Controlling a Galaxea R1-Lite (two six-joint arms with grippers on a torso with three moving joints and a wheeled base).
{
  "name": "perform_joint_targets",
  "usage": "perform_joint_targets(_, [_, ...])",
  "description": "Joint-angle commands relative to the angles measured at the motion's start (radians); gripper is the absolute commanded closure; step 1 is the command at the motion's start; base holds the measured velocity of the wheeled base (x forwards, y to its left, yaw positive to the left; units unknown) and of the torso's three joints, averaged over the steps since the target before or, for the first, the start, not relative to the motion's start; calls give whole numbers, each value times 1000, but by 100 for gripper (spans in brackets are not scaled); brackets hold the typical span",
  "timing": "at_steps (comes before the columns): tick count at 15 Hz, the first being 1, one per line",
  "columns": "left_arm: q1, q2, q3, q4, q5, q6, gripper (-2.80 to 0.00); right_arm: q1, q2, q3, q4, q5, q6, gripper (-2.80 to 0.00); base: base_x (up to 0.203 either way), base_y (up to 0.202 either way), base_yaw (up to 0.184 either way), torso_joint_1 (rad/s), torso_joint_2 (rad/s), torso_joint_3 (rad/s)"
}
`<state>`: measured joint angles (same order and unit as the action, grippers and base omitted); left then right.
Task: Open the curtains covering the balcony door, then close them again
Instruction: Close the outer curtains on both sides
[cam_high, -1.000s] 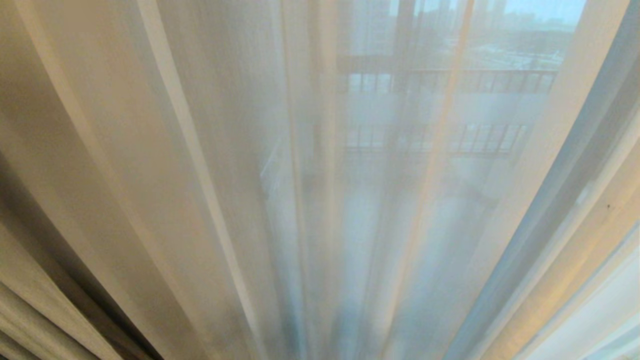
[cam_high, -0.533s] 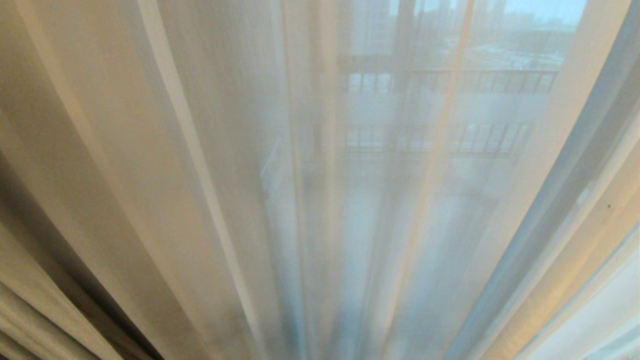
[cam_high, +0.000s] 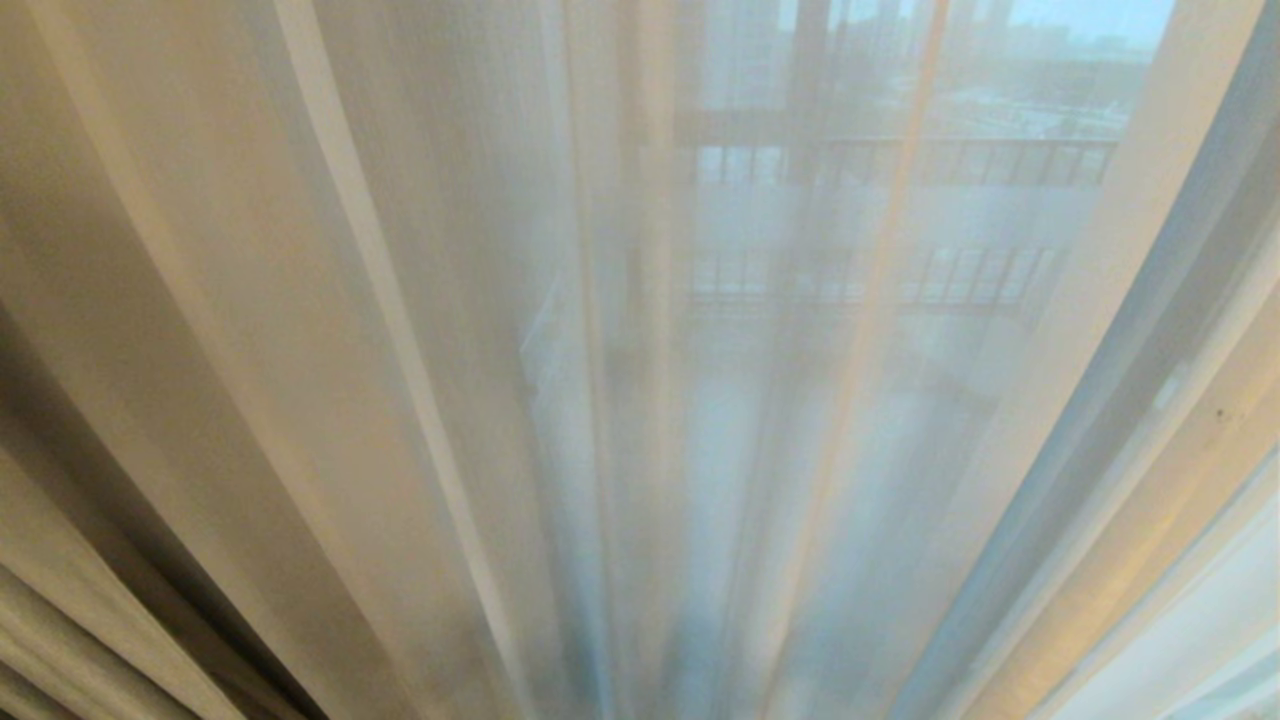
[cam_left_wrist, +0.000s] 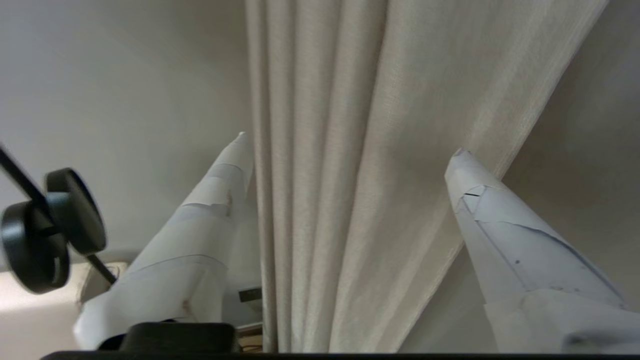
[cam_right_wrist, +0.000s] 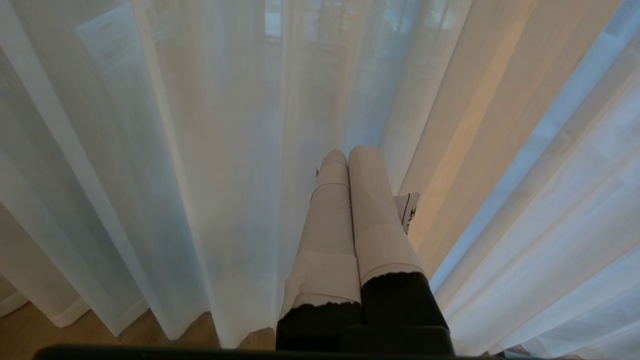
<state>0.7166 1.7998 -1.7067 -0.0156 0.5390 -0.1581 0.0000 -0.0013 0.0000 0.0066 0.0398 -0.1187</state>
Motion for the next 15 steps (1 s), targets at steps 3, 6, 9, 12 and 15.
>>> perform_joint_targets(3, [1, 149, -158, 45, -45, -5, -280, 0, 1, 0, 0, 0, -1, 0, 0, 0, 0, 0, 0, 0])
perform_joint_targets(6, [4, 253, -281, 60, -50, -3, -280, 0, 1, 0, 0, 1, -1, 0, 0, 0, 0, 0, 0, 0])
perform_joint_targets(9, [33, 300, -291, 62, -54, 0, -280, 0, 1, 0, 1, 0, -1, 0, 0, 0, 0, 0, 0, 0])
perform_joint_targets(12, [44, 319, -291, 62, -60, -19, -280, 0, 1, 0, 1, 1, -1, 0, 0, 0, 0, 0, 0, 0])
perform_joint_targets(15, [46, 330, -289, 65, -151, -65, -280, 0, 1, 0, 0, 2, -1, 0, 0, 0, 0, 0, 0, 0])
